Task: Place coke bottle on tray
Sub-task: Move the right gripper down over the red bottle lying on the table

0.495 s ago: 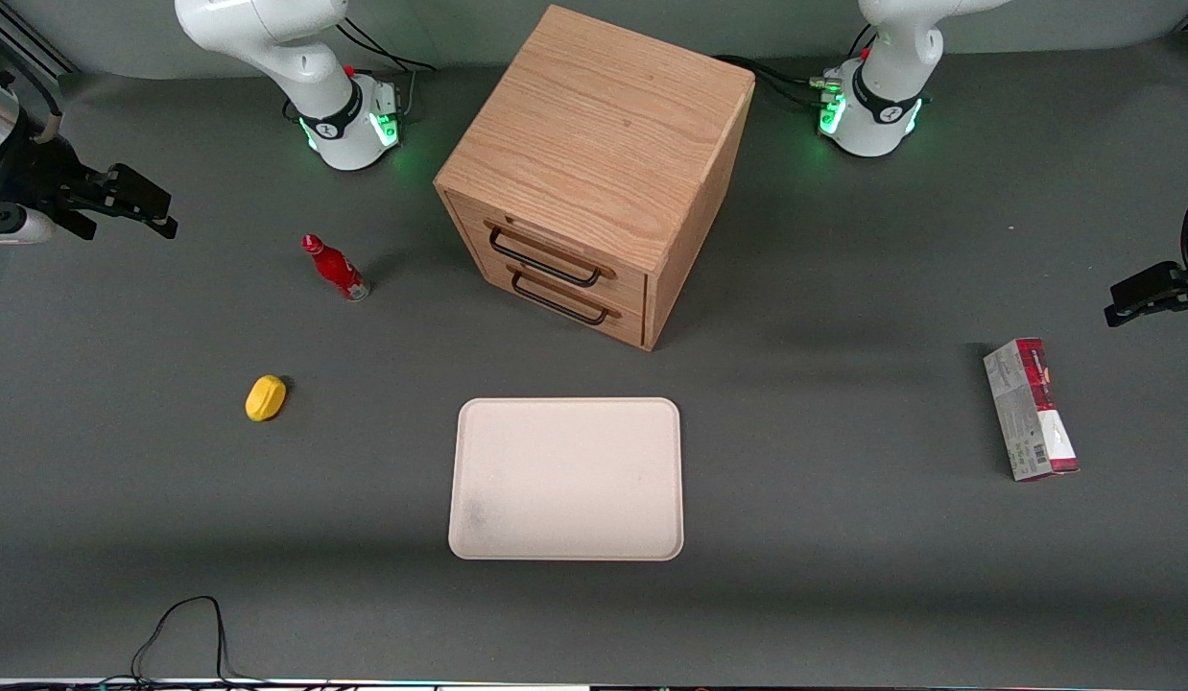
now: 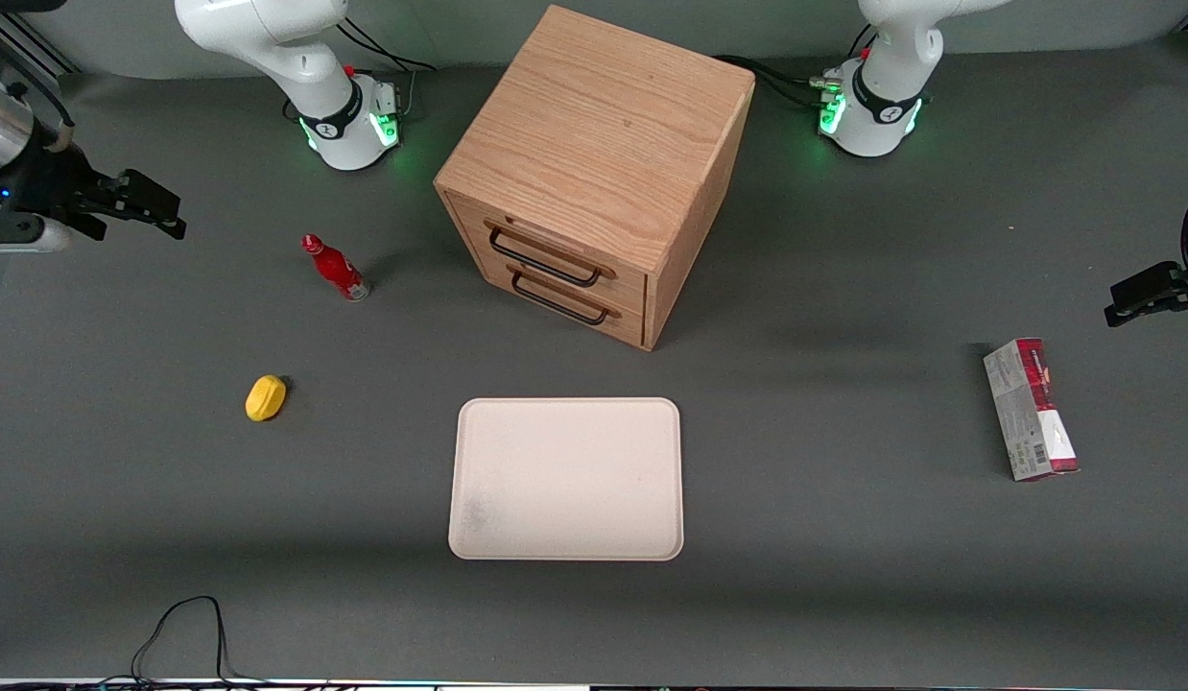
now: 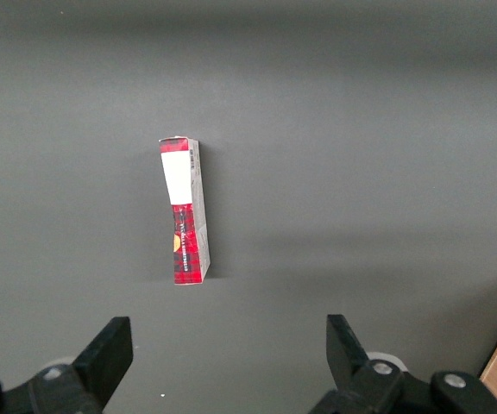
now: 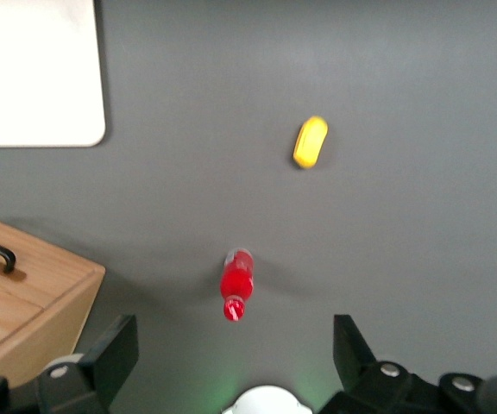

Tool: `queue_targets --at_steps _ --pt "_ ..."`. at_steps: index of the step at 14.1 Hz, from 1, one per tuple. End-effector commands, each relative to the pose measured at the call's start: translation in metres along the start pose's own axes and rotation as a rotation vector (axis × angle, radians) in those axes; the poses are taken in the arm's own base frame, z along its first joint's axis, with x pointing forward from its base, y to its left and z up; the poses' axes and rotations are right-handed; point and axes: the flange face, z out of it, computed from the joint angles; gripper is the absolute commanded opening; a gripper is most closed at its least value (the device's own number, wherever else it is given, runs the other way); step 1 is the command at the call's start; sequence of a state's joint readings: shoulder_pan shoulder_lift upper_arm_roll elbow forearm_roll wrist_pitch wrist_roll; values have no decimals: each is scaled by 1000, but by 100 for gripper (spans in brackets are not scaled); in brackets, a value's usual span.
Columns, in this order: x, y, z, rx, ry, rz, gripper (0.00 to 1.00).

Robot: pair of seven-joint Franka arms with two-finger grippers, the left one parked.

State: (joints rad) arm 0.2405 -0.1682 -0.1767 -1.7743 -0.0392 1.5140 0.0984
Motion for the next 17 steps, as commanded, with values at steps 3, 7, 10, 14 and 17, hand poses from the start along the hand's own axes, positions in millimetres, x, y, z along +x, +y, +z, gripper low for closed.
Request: queue_targets --at_steps 3,7,10,14,17 --pt "-51 5 112 51 -88 -22 100" --pt "-68 -4 177 60 -46 6 100" --pt "-78 -10 232 65 -9 5 100" --pt "-96 -13 283 72 35 3 100" --pt "-109 -13 304 68 7 2 100"
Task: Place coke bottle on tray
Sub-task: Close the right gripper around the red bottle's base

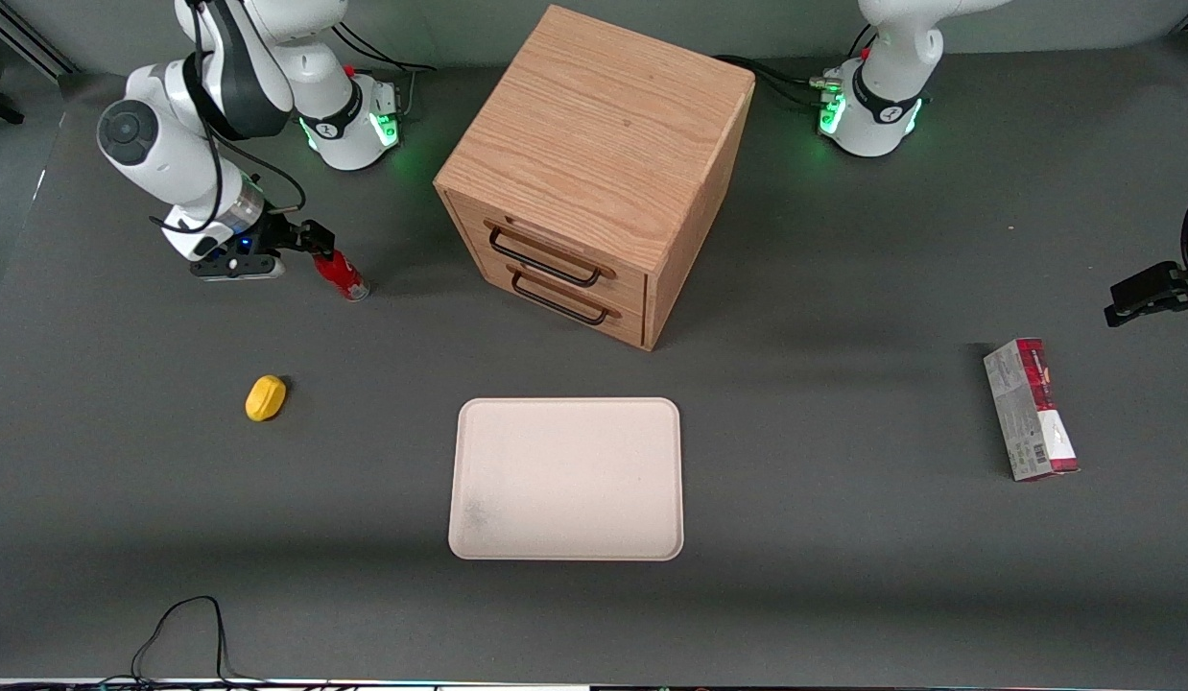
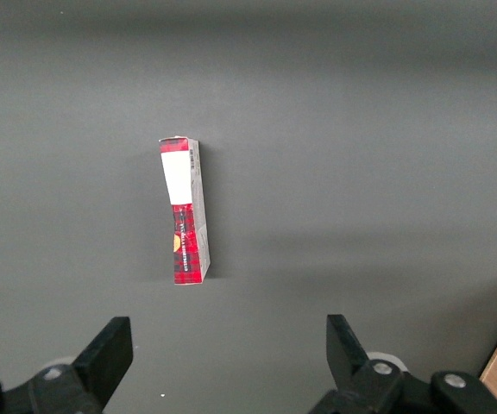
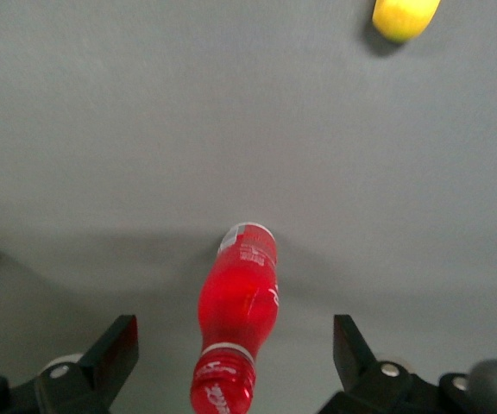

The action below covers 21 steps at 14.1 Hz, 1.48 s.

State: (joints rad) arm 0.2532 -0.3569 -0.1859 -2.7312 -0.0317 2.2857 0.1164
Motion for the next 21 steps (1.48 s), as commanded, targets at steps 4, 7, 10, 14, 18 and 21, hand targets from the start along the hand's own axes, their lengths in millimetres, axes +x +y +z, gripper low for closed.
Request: queue_targets --at_steps 4,7,10,14,18,21 --pt "-15 -3 10 16 0 19 97" --pt "-16 -3 11 16 -6 20 41" --pt "-16 -2 14 13 -15 24 0" --pt "-9 -2 12 10 -15 29 0" --pt "24 1 -25 10 37 45 0" --pt "80 -2 -71 -17 26 60 0"
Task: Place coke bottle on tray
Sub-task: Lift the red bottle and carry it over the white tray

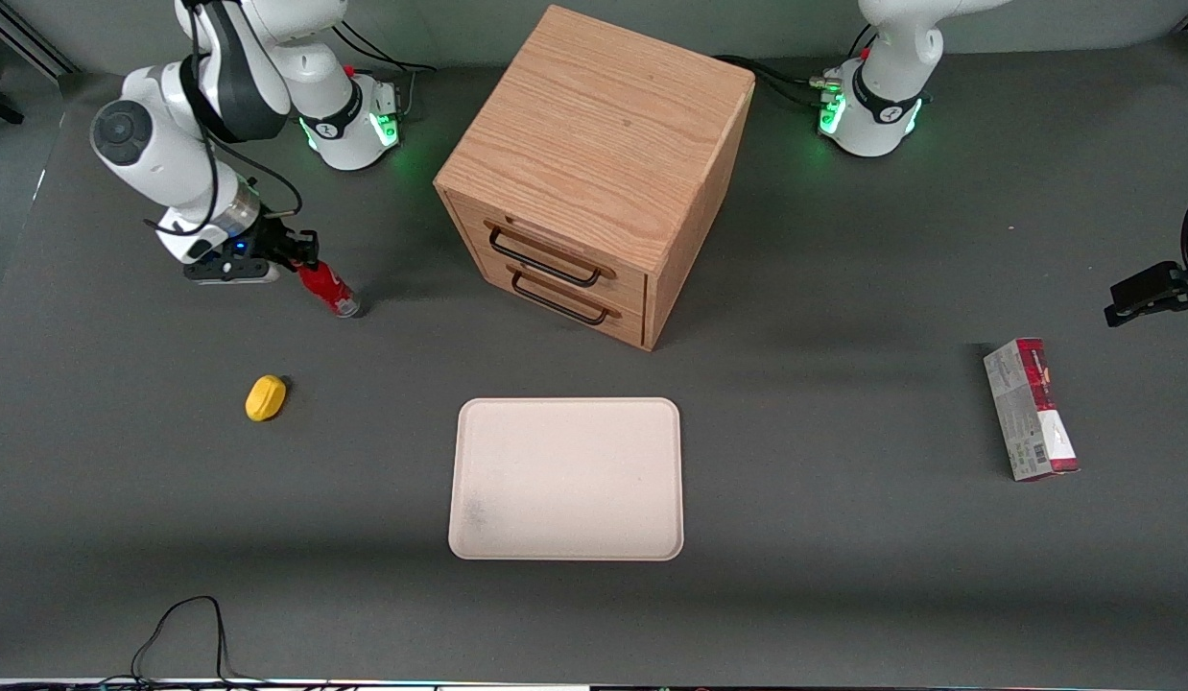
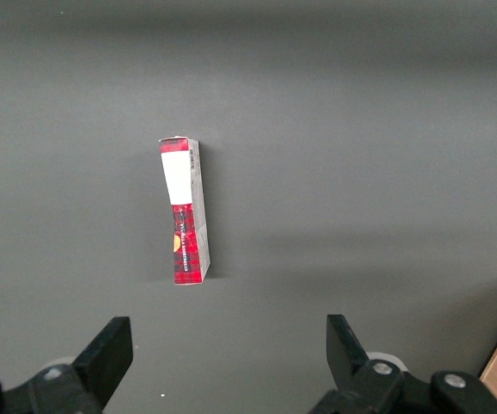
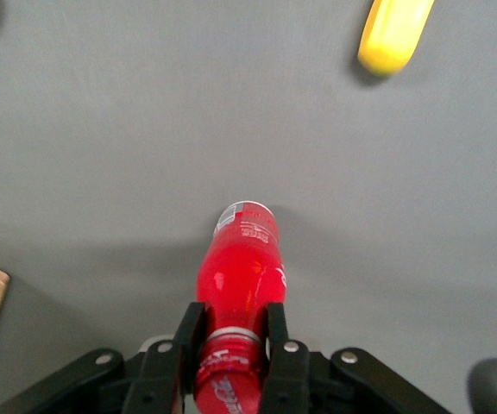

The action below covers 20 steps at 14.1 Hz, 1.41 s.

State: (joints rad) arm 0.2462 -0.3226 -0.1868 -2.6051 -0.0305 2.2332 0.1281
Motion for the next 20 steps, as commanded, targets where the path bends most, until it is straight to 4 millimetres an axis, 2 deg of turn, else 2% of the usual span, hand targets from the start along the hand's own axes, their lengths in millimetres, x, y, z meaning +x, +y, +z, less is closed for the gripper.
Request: queue_targets --at_steps 1,2,4,7,8,11,13,15,16,17,19,20 --pt "71 -9 -51 -27 -18 35 0" --pt "94 -10 -73 -35 -23 43 0" --pt "139 -23 -117 -64 -53 34 0" --pt "191 -53 -176 -86 -75 17 0" --pt "198 -61 -191 -87 -87 14 0" --pt "204 -89 -239 -76 -51 -27 0" --pt "207 -113 -258 -62 -3 -59 0" --pt "218 -134 -269 -42 47 -70 0" --pt "224 -146 -266 -28 53 -77 0" --pt "232 -159 -254 -14 48 -79 0" --pt "252 -195 -218 33 70 -59 0" --pt "265 -217 -191 45 95 -42 0"
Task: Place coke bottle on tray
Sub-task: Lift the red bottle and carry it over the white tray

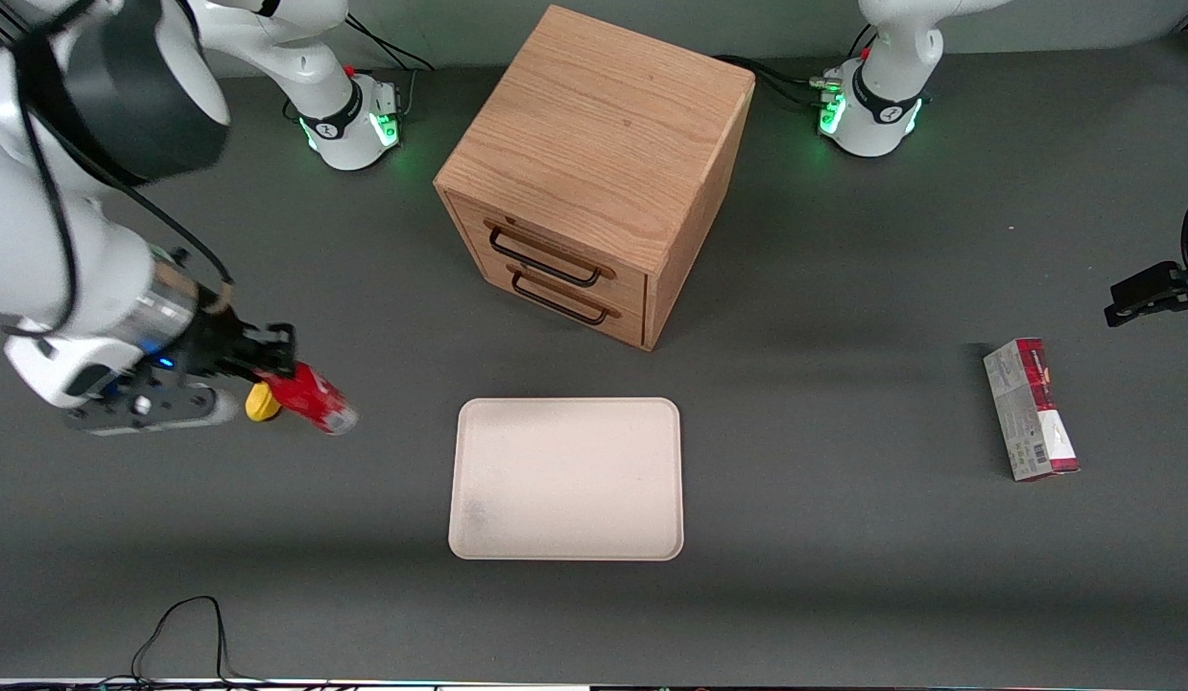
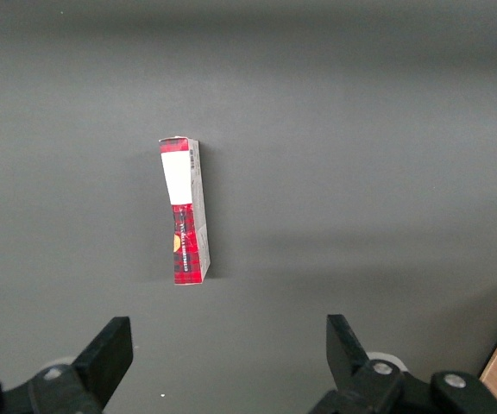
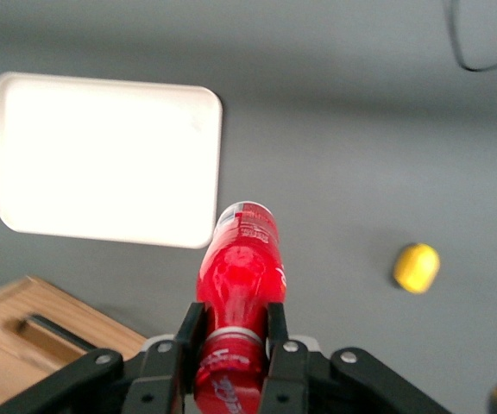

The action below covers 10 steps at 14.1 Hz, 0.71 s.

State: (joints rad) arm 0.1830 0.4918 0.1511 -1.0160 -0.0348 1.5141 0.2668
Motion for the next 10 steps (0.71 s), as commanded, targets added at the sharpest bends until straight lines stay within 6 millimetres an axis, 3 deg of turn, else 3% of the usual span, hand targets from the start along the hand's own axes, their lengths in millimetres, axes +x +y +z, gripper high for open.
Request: queue_targets --at_steps 1,2,6,10 --pt "43 -46 70 34 58 59 0" --pt "51 -61 100 26 72 56 0" --pt "73 -73 188 32 80 43 0" --pt "75 -78 224 23 79 29 0"
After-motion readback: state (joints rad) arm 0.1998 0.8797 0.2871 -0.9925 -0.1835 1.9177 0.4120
